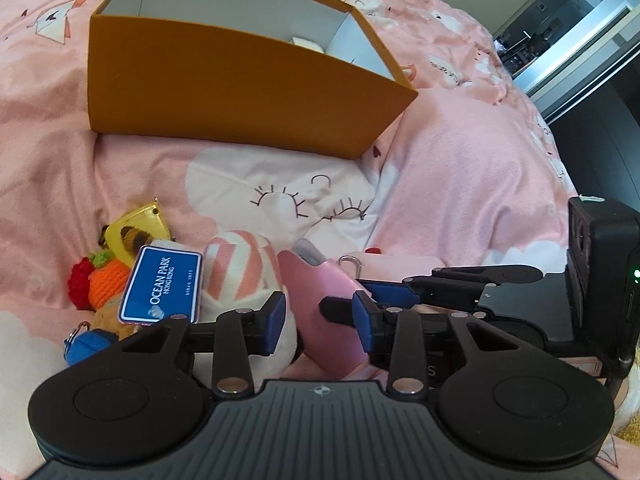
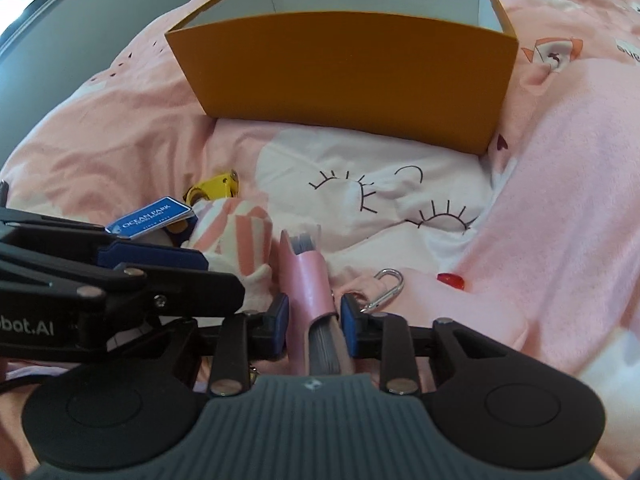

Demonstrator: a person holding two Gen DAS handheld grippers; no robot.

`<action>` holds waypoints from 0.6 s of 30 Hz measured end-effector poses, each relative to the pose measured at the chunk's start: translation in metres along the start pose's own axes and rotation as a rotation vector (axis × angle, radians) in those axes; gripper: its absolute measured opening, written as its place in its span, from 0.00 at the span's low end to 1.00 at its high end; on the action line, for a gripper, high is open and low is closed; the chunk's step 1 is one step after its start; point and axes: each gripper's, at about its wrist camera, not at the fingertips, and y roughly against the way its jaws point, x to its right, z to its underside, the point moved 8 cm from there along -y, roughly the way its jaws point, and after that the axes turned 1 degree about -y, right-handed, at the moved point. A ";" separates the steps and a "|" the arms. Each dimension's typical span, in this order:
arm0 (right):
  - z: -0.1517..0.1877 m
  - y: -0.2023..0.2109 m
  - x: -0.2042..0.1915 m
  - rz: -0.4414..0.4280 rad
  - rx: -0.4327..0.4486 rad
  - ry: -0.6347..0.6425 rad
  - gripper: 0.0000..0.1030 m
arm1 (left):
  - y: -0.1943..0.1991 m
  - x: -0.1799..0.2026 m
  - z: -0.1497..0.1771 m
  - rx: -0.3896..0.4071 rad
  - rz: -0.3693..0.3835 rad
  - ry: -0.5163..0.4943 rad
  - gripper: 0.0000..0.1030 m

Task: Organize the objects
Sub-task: 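Grasp the pink case with the right tool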

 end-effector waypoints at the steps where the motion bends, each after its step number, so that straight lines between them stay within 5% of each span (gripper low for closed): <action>1: 0.000 0.001 -0.001 -0.003 0.003 0.006 0.24 | 0.000 0.000 0.000 0.000 0.002 -0.001 0.41; 7: 0.005 0.017 -0.003 -0.007 0.041 0.020 0.20 | 0.008 0.008 -0.003 0.037 0.038 -0.042 0.41; 18: -0.015 0.076 0.012 0.138 0.244 0.018 0.20 | 0.014 0.033 -0.009 0.071 0.044 -0.191 0.41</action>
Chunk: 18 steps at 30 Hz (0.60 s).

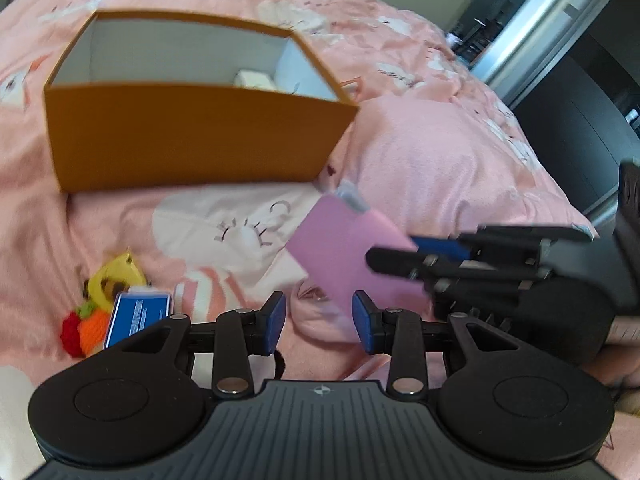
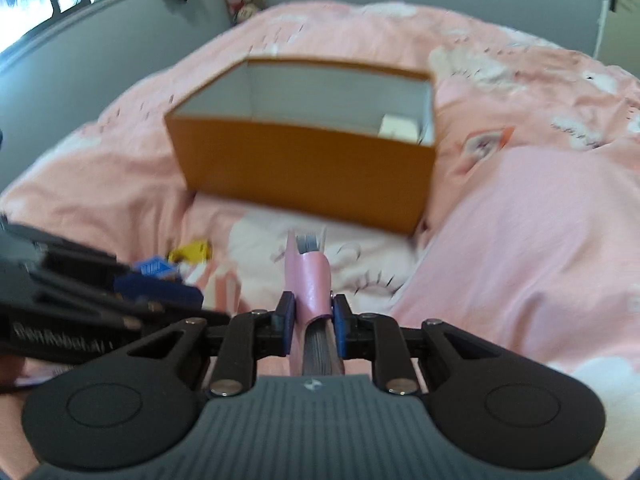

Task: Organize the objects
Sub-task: 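Grasp the pink case with the right tool, then grasp the pink fabric pouch with the left tool while the right tool holds the pink case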

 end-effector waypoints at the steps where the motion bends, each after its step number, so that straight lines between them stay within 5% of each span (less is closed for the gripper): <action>1: -0.003 0.004 0.005 0.009 0.013 -0.016 0.20 | 0.000 0.003 -0.001 0.003 0.002 -0.026 0.41; 7: -0.007 0.026 0.040 0.131 0.063 -0.100 0.20 | -0.009 0.026 -0.006 -0.013 0.012 -0.228 0.41; 13: 0.022 0.025 0.076 0.253 -0.017 -0.171 0.20 | -0.033 0.046 0.003 -0.075 -0.029 -0.472 0.42; 18: 0.047 0.012 0.082 0.166 -0.118 -0.270 0.20 | -0.047 0.061 0.023 -0.128 -0.015 -0.584 0.44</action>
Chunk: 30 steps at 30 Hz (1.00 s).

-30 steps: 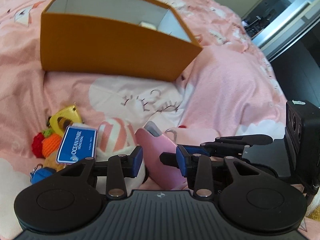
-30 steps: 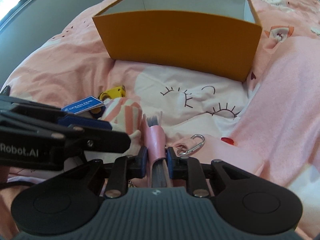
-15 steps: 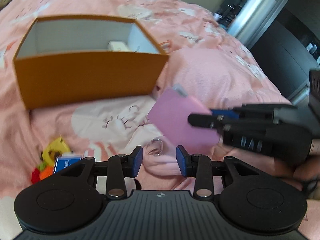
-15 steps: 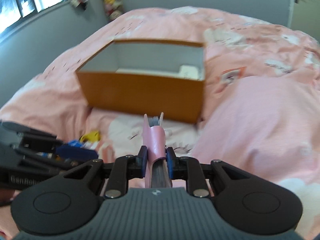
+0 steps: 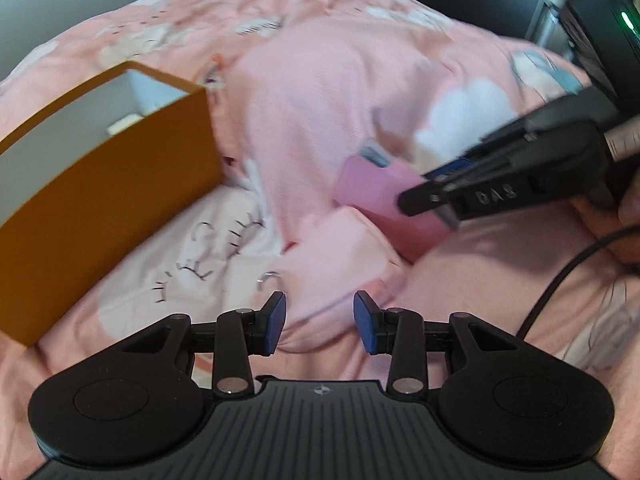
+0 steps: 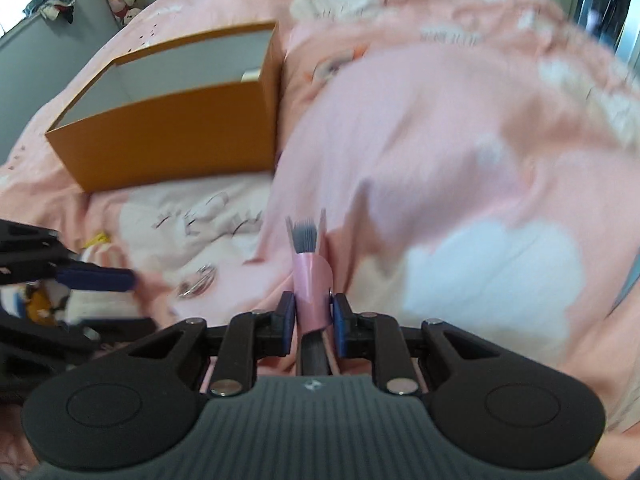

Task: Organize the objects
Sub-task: 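Grasp the pink fabric pouch with the left tool while the right tool holds the pink case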

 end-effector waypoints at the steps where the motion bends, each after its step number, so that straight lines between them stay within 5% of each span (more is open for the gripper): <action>1: -0.001 -0.002 -0.002 -0.018 -0.007 -0.008 0.20 | -0.001 0.002 0.001 -0.006 -0.009 -0.013 0.45; 16: -0.026 -0.018 -0.034 -0.243 -0.007 -0.124 0.21 | -0.007 -0.005 -0.001 0.055 -0.077 0.013 0.55; 20: -0.021 -0.024 -0.034 -0.222 -0.030 -0.127 0.21 | -0.017 -0.004 -0.005 0.060 -0.112 0.001 0.54; 25: -0.022 -0.023 -0.027 -0.203 -0.015 -0.143 0.21 | -0.011 -0.016 -0.006 0.090 -0.137 0.052 0.11; 30: -0.020 -0.023 -0.030 -0.185 -0.005 -0.112 0.21 | -0.003 -0.036 -0.004 0.109 -0.199 0.138 0.01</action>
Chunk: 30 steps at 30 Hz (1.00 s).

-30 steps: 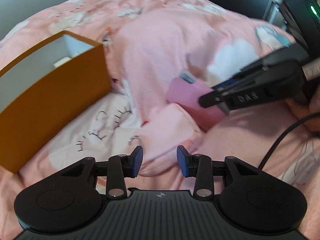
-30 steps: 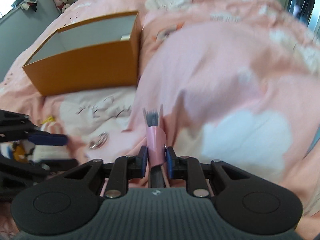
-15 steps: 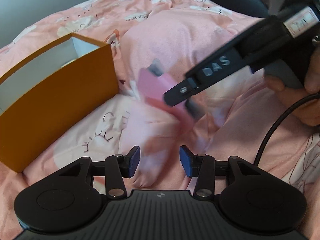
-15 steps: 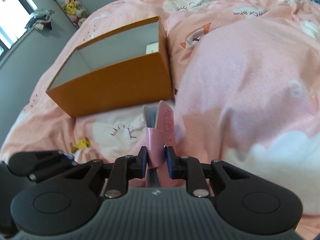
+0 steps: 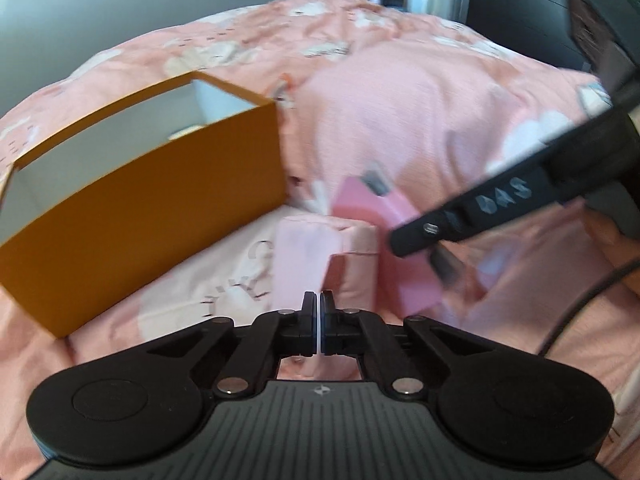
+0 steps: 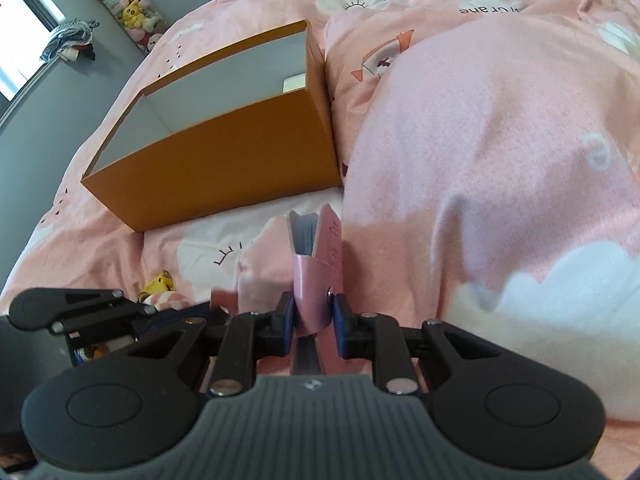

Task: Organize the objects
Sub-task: 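Grasp the pink fabric pouch with the left tool while the right tool holds the pink case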

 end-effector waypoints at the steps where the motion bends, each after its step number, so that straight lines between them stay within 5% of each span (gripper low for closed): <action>1: 0.000 -0.001 -0.001 0.001 0.001 0.004 0.21 | 0.001 -0.005 0.000 0.003 -0.023 0.019 0.01; 11: -0.012 -0.004 -0.014 0.014 0.027 0.098 0.21 | 0.007 -0.060 0.005 -0.015 -0.156 0.246 0.08; 17: -0.027 -0.008 -0.015 0.030 0.048 0.119 0.21 | 0.016 -0.083 0.012 -0.005 -0.198 0.364 0.23; 25: -0.035 -0.027 -0.004 0.039 0.044 0.095 0.21 | 0.028 -0.095 0.012 0.035 -0.098 0.496 0.30; 30: -0.035 -0.029 -0.012 -0.086 0.022 0.034 0.21 | 0.026 -0.090 0.009 0.033 -0.074 0.500 0.30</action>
